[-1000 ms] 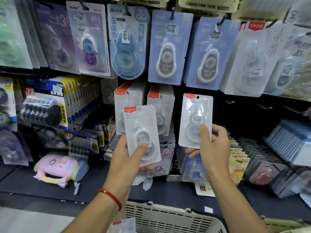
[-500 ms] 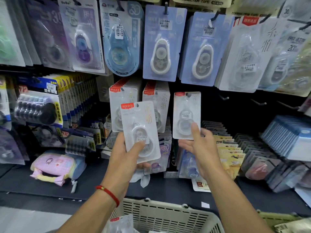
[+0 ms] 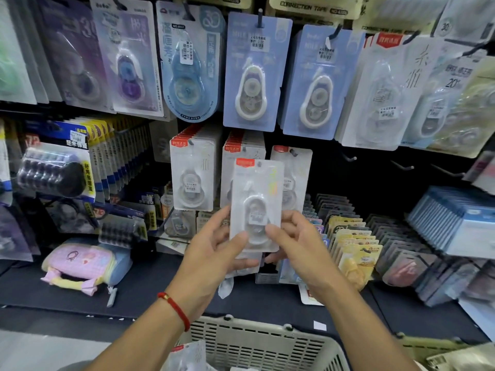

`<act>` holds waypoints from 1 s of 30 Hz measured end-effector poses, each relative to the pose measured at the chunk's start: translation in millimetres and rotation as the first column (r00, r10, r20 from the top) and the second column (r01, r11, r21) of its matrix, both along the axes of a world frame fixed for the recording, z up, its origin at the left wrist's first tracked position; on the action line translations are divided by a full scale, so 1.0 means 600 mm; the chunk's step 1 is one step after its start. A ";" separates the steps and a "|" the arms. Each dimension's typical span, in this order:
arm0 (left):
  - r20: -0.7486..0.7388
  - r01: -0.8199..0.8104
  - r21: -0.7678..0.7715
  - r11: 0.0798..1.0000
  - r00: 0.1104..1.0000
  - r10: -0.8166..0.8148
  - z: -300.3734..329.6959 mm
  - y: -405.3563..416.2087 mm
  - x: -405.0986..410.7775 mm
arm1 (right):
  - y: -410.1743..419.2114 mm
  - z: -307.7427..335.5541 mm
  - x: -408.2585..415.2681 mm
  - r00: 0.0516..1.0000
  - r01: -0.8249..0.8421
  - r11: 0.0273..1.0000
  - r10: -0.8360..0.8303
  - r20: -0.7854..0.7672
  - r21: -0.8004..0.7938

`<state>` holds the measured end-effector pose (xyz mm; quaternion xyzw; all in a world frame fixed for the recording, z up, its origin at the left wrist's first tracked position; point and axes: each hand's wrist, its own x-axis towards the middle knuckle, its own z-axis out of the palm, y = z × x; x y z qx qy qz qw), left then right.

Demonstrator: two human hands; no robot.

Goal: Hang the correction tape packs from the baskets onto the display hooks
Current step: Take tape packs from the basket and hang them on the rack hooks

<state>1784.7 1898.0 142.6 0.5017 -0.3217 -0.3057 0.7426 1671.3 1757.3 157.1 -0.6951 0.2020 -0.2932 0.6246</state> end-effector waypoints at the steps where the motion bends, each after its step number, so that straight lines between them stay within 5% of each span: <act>1: -0.023 0.013 -0.005 1.000 1.000 -0.013 -0.001 0.000 0.002 | 0.000 0.001 0.000 0.997 0.058 0.998 -0.059 0.049 0.024; 6: -0.035 0.103 -0.011 0.995 0.994 -0.104 -0.011 0.000 0.008 | -0.011 0.002 0.003 0.928 0.323 0.946 -0.325 0.185 0.041; 18: 0.067 -0.042 0.090 0.995 0.997 0.036 -0.007 0.006 0.008 | -0.025 0.008 -0.001 0.895 0.398 0.917 -0.389 0.218 0.001; 21: 0.248 -0.126 0.208 0.970 0.966 0.072 -0.018 0.009 0.012 | -0.046 -0.012 0.002 0.950 0.301 0.949 -0.307 0.056 0.091; 25: 0.580 -0.213 0.417 0.883 0.811 -0.078 -0.059 0.018 0.016 | -0.068 -0.069 -0.014 0.917 0.241 0.956 -0.169 -0.360 0.165; 30: 0.664 -0.258 0.704 0.661 0.570 -0.484 -0.164 0.035 0.012 | -0.052 -0.136 -0.049 0.708 -0.147 0.977 -0.004 -0.706 -0.153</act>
